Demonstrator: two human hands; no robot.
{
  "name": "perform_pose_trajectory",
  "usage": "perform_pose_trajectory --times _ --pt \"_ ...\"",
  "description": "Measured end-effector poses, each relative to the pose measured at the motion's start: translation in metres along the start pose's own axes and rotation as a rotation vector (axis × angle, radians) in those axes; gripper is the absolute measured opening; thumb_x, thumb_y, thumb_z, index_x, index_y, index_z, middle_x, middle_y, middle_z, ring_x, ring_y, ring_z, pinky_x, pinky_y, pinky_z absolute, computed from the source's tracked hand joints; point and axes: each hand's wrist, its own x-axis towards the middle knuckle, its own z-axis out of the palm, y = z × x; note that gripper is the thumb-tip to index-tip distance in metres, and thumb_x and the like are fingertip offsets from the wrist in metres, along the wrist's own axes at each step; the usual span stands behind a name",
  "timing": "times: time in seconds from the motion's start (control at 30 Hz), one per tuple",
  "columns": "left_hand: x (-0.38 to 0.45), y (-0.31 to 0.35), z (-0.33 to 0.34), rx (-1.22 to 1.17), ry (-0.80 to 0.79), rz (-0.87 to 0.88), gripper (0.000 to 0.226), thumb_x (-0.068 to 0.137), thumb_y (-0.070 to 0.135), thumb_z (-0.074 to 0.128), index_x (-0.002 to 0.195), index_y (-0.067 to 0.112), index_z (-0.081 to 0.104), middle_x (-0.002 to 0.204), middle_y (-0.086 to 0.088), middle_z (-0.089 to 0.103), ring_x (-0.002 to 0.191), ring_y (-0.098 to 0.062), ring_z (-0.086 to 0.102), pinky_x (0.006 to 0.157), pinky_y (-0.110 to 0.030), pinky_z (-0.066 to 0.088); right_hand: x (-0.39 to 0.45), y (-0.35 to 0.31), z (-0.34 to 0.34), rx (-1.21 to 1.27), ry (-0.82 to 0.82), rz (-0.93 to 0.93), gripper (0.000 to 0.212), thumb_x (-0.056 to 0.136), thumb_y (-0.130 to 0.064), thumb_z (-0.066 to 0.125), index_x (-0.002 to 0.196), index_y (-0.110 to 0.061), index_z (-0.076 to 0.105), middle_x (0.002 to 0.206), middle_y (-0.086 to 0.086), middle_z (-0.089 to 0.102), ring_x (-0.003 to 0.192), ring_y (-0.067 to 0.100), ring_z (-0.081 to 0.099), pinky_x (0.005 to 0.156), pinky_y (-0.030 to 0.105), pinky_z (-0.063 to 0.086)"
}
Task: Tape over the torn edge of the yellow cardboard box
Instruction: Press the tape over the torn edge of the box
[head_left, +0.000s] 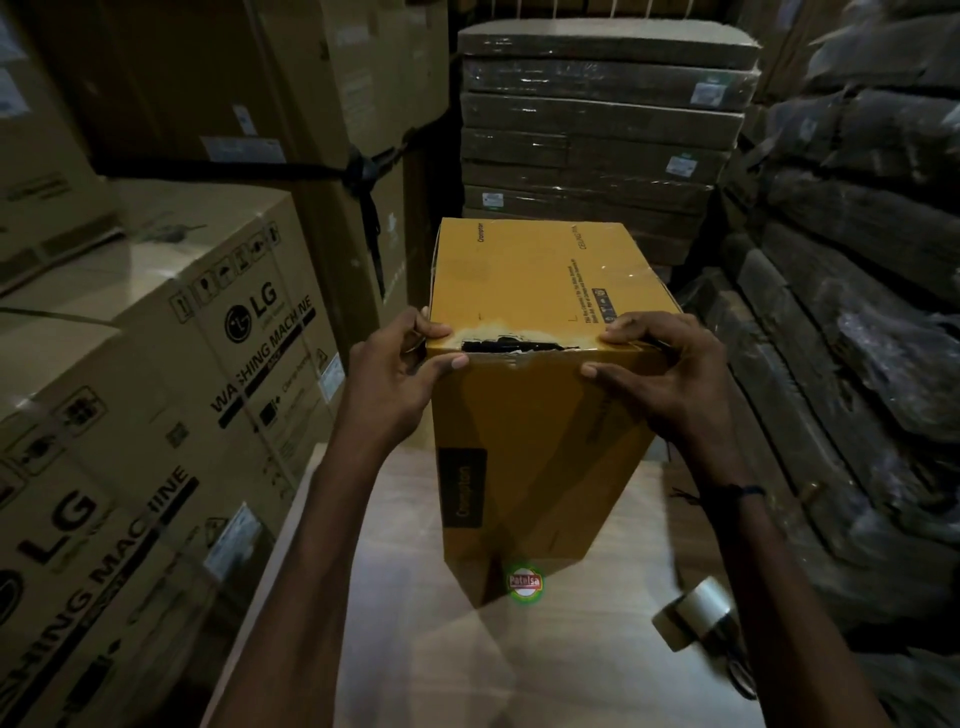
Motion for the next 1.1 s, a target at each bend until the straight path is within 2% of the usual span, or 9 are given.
perform_pose_trajectory --times 0.13,0.2,0.37,0.53,0.63,0.77,0.93,1.03,1.1 --pt "0.002 -0.007 -0.009 -0.010 -0.109 0.019 0.022 0.095 0.018 0.071 0.116 0.019 0.065 0.133 0.004 0.063 0.131 -0.019 0.061 0.104 -0.052 0.056 -0.001 0.000 -0.008 -0.008 -0.048 -0.009 0.048 0.069 -0.044 0.092 0.110 -0.022 0.078 0.122 -0.006 0.073 0.124 0.012 0.059 0.098 0.049 0.057" --pt "0.002 -0.007 -0.009 -0.037 -0.110 0.001 0.018 0.097 0.023 0.069 0.114 0.021 0.064 0.135 0.005 0.062 0.135 -0.018 0.057 0.105 -0.052 0.055 -0.001 -0.004 -0.004 -0.014 -0.004 0.000 0.047 0.068 -0.051 0.092 0.106 -0.028 0.078 0.118 -0.012 0.073 0.121 0.004 0.060 0.096 0.044 0.059" --pt "0.000 -0.001 -0.001 -0.022 0.006 0.013 0.017 0.097 0.033 0.069 0.106 0.019 0.066 0.128 0.002 0.068 0.133 -0.019 0.059 0.103 -0.051 0.056 -0.001 -0.005 0.007 -0.034 0.081 0.028 0.040 0.069 -0.066 0.087 0.097 -0.039 0.075 0.110 -0.025 0.071 0.115 -0.002 0.059 0.097 0.055 0.054" --pt "0.001 0.002 -0.005 -0.021 -0.035 0.004 0.019 0.099 0.028 0.068 0.107 0.011 0.066 0.127 0.001 0.067 0.133 -0.021 0.058 0.101 -0.048 0.057 -0.001 0.001 -0.001 0.007 0.017 -0.032 0.039 0.075 -0.055 0.085 0.105 -0.030 0.078 0.115 -0.014 0.074 0.119 0.006 0.061 0.098 0.054 0.054" --pt "0.000 0.006 -0.008 -0.072 -0.085 -0.030 0.019 0.101 0.021 0.063 0.113 0.006 0.064 0.129 0.004 0.063 0.132 -0.020 0.057 0.093 -0.033 0.059 -0.001 0.002 -0.010 0.000 -0.044 -0.036 0.036 0.078 -0.043 0.088 0.110 -0.027 0.078 0.119 -0.013 0.073 0.121 0.000 0.058 0.100 0.045 0.055" --pt "0.001 0.009 -0.009 -0.078 -0.086 -0.105 0.015 0.102 0.019 0.061 0.116 0.015 0.066 0.144 -0.003 0.059 0.134 -0.022 0.055 0.100 -0.042 0.057 0.001 -0.005 -0.013 -0.042 -0.063 0.005 0.032 0.079 -0.024 0.090 0.109 -0.022 0.080 0.117 -0.012 0.073 0.114 -0.017 0.056 0.096 0.028 0.057" --pt "0.010 0.021 0.005 -0.115 0.038 -0.144 0.029 0.090 0.037 0.077 0.112 0.021 0.066 0.120 0.010 0.062 0.114 -0.015 0.057 0.078 -0.027 0.049 0.014 -0.024 0.003 -0.054 0.071 0.150 0.031 0.076 -0.055 0.087 0.081 -0.025 0.079 0.091 -0.012 0.077 0.092 -0.001 0.072 0.086 0.035 0.065" --pt "0.025 0.032 0.016 -0.135 0.048 -0.185 0.045 0.084 0.041 0.082 0.120 0.021 0.063 0.132 0.004 0.054 0.119 -0.019 0.054 0.077 -0.025 0.044 0.027 -0.033 0.013 -0.104 0.103 0.172 0.038 0.071 -0.062 0.085 0.068 -0.026 0.072 0.076 -0.011 0.075 0.076 0.001 0.072 0.076 0.038 0.066" --pt "0.035 0.036 0.024 -0.150 0.007 -0.267 0.053 0.080 0.042 0.086 0.122 0.022 0.060 0.131 0.003 0.049 0.123 -0.023 0.052 0.086 -0.033 0.049 0.032 -0.041 0.021 -0.126 0.071 0.148 0.039 0.069 -0.064 0.084 0.069 -0.027 0.071 0.073 -0.010 0.073 0.072 0.002 0.071 0.071 0.037 0.066"
